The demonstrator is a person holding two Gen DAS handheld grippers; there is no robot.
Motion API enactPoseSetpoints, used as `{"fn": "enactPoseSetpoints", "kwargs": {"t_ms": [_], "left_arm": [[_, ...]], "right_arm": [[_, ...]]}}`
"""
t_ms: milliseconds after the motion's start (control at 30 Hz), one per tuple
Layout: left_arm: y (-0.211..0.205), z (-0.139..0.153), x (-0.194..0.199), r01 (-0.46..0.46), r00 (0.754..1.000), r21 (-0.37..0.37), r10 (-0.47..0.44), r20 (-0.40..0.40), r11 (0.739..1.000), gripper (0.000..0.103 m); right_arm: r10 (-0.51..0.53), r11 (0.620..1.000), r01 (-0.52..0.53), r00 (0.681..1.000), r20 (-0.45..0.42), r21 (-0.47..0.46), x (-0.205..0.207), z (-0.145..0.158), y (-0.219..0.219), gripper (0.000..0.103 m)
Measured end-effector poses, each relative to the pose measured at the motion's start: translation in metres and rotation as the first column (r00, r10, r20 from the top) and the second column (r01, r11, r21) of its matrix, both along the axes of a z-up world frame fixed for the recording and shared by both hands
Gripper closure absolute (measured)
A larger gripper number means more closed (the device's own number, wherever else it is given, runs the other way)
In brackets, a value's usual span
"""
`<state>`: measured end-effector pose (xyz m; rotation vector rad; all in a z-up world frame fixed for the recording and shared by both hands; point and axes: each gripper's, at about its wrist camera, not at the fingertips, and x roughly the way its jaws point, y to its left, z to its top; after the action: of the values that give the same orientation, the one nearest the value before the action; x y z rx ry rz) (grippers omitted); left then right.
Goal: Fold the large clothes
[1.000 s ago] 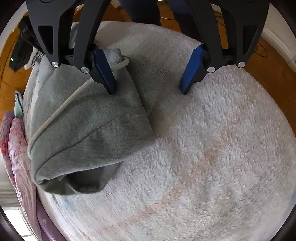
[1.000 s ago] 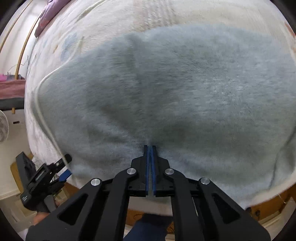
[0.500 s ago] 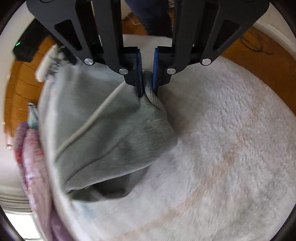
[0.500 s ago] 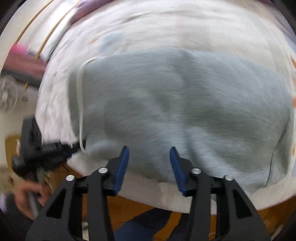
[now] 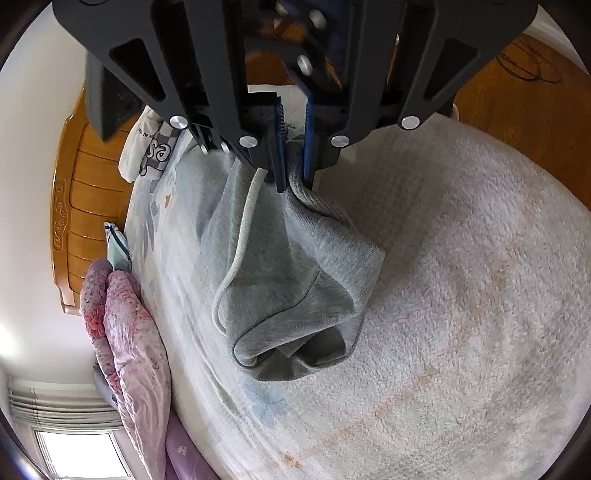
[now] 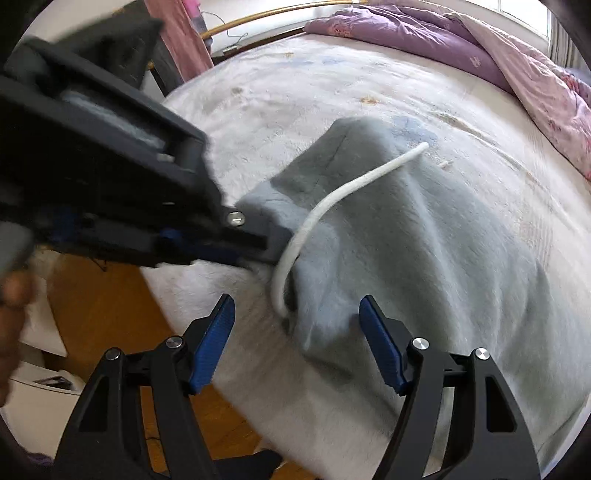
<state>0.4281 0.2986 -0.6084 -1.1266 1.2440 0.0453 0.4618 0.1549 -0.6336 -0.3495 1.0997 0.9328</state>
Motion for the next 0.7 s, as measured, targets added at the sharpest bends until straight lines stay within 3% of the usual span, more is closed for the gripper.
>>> {"fn": "enactPoseSetpoints", "kwargs": {"t_ms": [33,100,167,233,267,333,367,433,533,633,700], "left_arm": [[0.000,0.000,-0.003,-0.007,1.000,-0.005,0.007,0.002,1.000,0.096],[0.004,-0.004,-0.006,-0.011,1.000,-0.008,0.011,0.003,1.000,0.096],[0.005,-0.001,-0.007,-0.015,1.000,0.004,0.015,0.007,1.000,0.095],[0.007,0.007,-0.010,-0.031,0.999,0.007,0.031,0.023,0.999,0.094],[0.010,0.012,-0.011,-0.048,0.998,-0.016,0.049,0.029,0.999,0.088],[0.013,0.032,-0.012,-0.060,0.995,-0.021,0.061,0.075,0.998,0.063],[0.014,0.043,-0.012,-0.065,0.993,0.010,0.063,0.098,0.998,0.043],[0.016,0.068,-0.012,-0.075,0.984,0.055,0.065,0.166,0.996,0.037],[0.016,0.091,-0.007,-0.093,0.969,0.075,0.073,0.236,0.993,0.034],[0.006,0.088,0.009,-0.097,0.980,0.143,0.070,0.186,0.985,0.034],[-0.017,0.075,0.031,-0.012,0.995,0.224,-0.011,0.101,0.975,0.034]], "right_arm": [[-0.002,1.000,0.002,1.000,0.003,-0.022,0.003,-0.007,0.005,0.036],[0.004,0.999,-0.003,1.000,0.017,-0.035,0.007,-0.011,0.006,0.047],[0.003,0.999,-0.002,1.000,0.022,-0.047,0.012,-0.013,0.009,0.087],[-0.029,0.999,0.028,0.999,-0.025,-0.036,0.021,-0.012,0.008,0.092],[-0.056,0.998,0.055,0.997,-0.054,-0.018,0.025,-0.009,0.003,0.092],[-0.142,0.989,0.147,0.982,-0.127,0.029,0.039,0.001,-0.012,0.093],[-0.185,0.979,0.196,0.969,-0.165,0.053,0.048,0.005,-0.020,0.093],[-0.287,0.943,0.318,0.927,-0.242,0.099,0.060,0.015,-0.045,0.093],[-0.425,0.843,0.511,0.825,-0.372,0.169,0.079,0.027,-0.093,0.093],[-0.496,0.718,0.657,0.714,-0.495,0.228,0.087,0.034,-0.146,0.093],[-0.521,0.646,0.720,0.658,-0.543,0.253,0.088,0.038,-0.175,0.093]]}}
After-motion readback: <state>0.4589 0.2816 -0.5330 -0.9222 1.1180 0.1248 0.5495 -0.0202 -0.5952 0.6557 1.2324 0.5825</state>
